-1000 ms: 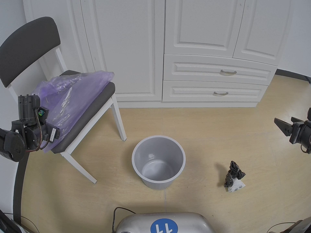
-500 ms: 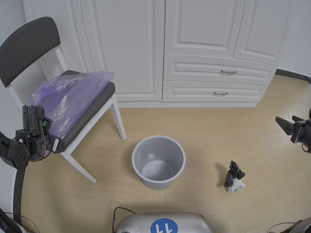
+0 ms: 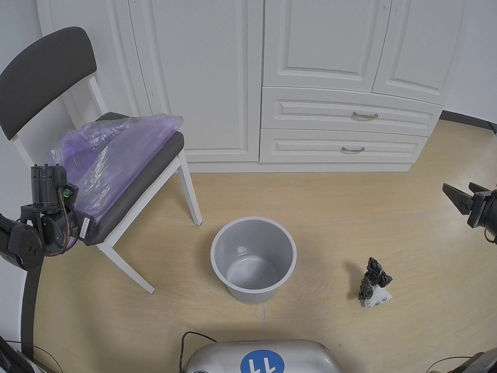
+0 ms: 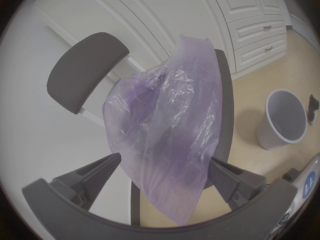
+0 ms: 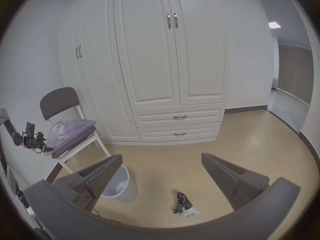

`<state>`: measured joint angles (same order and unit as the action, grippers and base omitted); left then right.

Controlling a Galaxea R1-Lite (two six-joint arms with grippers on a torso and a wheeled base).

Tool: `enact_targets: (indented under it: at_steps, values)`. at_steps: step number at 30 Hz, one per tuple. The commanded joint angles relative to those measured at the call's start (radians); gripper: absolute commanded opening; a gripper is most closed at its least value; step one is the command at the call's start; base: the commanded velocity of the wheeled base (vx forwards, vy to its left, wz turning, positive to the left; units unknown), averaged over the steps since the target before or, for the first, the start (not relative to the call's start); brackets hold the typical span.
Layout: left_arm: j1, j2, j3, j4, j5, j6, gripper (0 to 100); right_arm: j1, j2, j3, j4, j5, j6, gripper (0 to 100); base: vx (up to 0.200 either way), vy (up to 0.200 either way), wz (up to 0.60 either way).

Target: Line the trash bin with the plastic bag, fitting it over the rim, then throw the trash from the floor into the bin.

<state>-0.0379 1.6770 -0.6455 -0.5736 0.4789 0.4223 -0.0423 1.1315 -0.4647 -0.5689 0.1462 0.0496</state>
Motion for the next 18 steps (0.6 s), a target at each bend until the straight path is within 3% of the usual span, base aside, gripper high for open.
enact_targets:
  at_steps: [1, 18]
  values:
    - [0.000, 0.000, 0.001, -0.002, 0.000, 0.006, 100, -0.001, -0.004, 0.000, 0.000, 0.016, 0.000, 100, 0.000, 0.000, 0.00]
    - [0.015, 0.078, -0.066, -0.130, -0.008, 0.038, 100, 0.010, -0.012, -0.005, -0.002, 0.029, 0.012, 100, 0.000, 0.000, 0.00]
